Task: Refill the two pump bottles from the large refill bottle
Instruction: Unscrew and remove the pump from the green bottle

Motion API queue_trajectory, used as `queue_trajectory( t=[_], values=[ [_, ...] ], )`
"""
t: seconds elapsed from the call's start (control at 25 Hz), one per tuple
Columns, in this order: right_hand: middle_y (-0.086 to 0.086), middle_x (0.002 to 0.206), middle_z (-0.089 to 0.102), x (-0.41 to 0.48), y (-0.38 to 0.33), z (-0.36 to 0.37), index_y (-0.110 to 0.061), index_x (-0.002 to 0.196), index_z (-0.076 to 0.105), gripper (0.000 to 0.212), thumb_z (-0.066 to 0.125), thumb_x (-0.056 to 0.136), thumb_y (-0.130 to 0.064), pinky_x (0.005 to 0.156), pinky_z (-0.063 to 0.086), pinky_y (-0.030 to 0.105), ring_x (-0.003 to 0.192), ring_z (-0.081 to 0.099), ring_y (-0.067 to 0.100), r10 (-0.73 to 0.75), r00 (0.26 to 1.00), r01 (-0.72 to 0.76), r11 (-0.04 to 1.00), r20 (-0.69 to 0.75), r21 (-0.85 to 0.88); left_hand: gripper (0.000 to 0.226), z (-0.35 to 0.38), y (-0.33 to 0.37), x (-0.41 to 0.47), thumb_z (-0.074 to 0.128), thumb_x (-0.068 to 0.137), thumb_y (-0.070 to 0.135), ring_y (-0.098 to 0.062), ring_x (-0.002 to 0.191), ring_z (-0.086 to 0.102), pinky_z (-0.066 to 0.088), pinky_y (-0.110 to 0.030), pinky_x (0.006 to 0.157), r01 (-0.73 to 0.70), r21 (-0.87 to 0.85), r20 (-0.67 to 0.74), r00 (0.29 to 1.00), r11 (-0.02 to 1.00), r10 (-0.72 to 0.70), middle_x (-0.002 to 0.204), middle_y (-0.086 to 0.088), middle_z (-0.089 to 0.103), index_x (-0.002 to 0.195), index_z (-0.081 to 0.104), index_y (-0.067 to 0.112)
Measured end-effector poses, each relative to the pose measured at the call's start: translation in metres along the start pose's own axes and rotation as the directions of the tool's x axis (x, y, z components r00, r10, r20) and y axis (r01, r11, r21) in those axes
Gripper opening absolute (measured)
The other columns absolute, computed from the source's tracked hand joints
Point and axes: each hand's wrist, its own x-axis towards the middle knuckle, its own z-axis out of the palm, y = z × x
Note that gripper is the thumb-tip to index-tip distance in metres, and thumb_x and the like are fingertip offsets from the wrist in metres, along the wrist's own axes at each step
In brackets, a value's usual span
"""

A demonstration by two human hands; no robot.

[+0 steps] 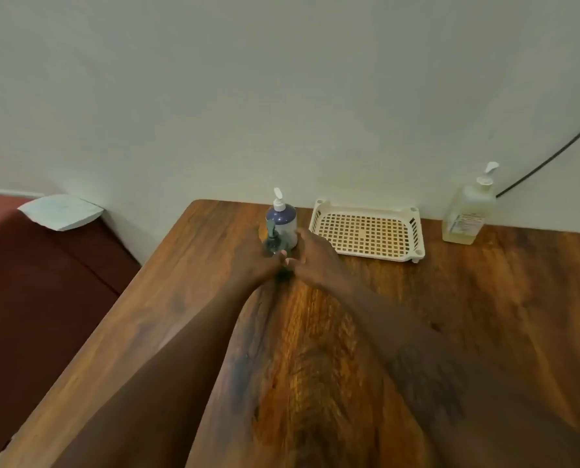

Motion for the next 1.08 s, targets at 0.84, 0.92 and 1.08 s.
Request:
queue_trajectory(
  t=[0.84,0.92,1.08],
  values=[
    [0.007,0.133,0.065,-0.133,0.068,-0.023,-0.021,0.149,0.048,0.078,0.081,0.079,-0.014,0.083,0.061,0.024,0.115,0.065,0.018,-0.131,0.936,0.202,0.96,-0.328,0.194,0.075,0.065,0.033,-0.122,0.072,0.081,0.067,-0.015,0.118,0.063,0.056,-0.029,0.09,-0.347,-0.343,-0.06,0.935,0.873,0.348,0.134,0.006,0.063,0.145,0.048,0.037],
    [0.007,0.133,0.065,-0.165,0.073,-0.027,-0.02,0.149,0.048,0.075,0.083,0.082,-0.018,0.075,0.057,0.012,0.112,0.065,0.013,-0.121,0.928,0.214,0.948,-0.354,0.235,0.079,0.068,0.038,-0.148,0.076,0.082,0.061,-0.013,0.12,0.061,0.05,-0.016,0.081,-0.351,-0.365,-0.027,0.93,0.862,0.367,0.139,0.001,0.063,0.149,0.046,0.033],
    [0.006,0.137,0.065,-0.219,0.076,-0.031,-0.015,0.151,0.046,0.077,0.083,0.083,-0.016,0.078,0.055,0.011,0.119,0.064,0.016,-0.143,0.92,0.251,0.93,-0.365,0.268,0.086,0.078,0.039,-0.198,0.082,0.081,0.052,-0.016,0.127,0.058,0.053,-0.023,0.09,-0.363,-0.443,-0.021,0.918,0.82,0.395,0.147,-0.003,0.057,0.153,0.042,0.028]
  ],
)
